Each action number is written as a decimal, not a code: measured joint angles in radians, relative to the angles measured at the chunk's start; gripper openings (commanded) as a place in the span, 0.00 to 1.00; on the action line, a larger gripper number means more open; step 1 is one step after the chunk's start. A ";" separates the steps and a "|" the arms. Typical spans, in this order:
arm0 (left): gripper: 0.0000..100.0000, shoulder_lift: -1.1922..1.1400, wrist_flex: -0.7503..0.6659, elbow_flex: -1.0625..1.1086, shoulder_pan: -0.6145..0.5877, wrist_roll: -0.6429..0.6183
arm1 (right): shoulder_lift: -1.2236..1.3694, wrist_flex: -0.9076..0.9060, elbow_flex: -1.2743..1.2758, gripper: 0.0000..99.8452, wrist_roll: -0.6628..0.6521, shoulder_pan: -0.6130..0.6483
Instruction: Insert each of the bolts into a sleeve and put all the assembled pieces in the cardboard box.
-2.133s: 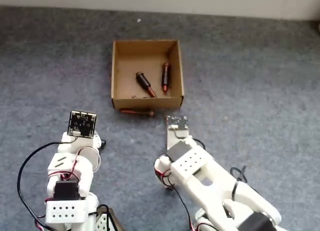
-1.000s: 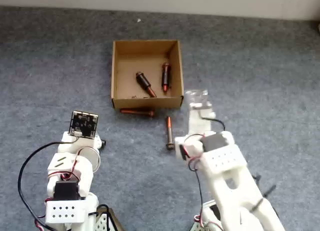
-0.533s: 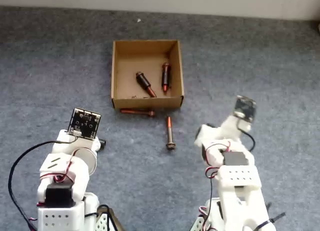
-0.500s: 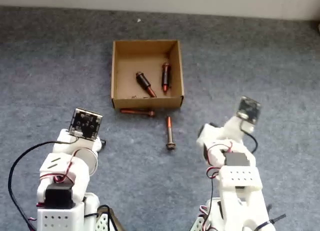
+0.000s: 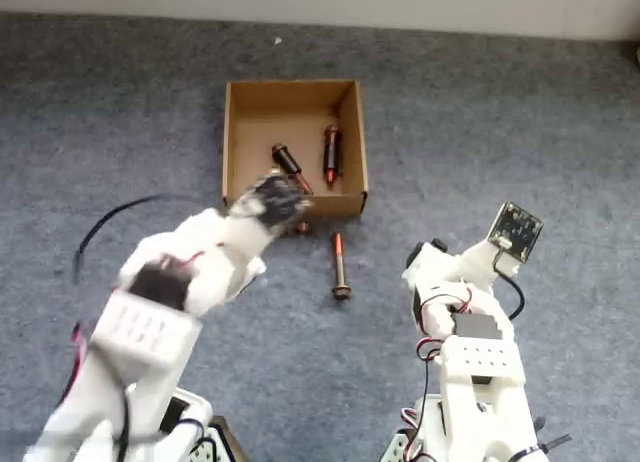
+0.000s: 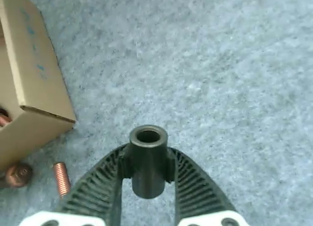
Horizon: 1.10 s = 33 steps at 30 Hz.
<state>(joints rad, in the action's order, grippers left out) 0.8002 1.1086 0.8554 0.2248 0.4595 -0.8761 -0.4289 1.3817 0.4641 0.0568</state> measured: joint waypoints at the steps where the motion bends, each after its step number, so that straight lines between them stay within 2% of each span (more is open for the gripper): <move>1: 0.09 -0.074 0.000 -0.037 0.011 0.041 | 0.000 0.000 0.000 0.00 0.000 0.000; 4: 0.09 -0.299 0.000 -0.141 0.041 0.169 | 0.000 0.000 0.000 0.00 0.000 0.000; 7: 0.14 -0.505 0.000 -0.239 0.068 0.293 | 0.000 0.000 0.000 0.00 0.000 0.000; 10: 0.16 -0.677 0.000 -0.327 0.078 0.370 | 0.000 0.000 0.000 0.00 0.000 0.000; 19: 0.16 -0.987 0.000 -0.580 0.080 0.460 | 0.000 0.000 0.000 0.00 0.000 0.000; 30: 0.16 -1.269 0.005 -0.848 0.061 0.463 | 0.000 0.000 0.000 0.00 0.000 0.000; 33: 0.10 -1.298 0.005 -0.873 0.055 0.463 | 0.000 0.000 0.000 0.00 0.000 0.000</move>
<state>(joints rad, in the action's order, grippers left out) -0.4979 1.1132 -0.0176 0.2800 0.9229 -0.8761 -0.4289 1.3817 0.4641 0.0568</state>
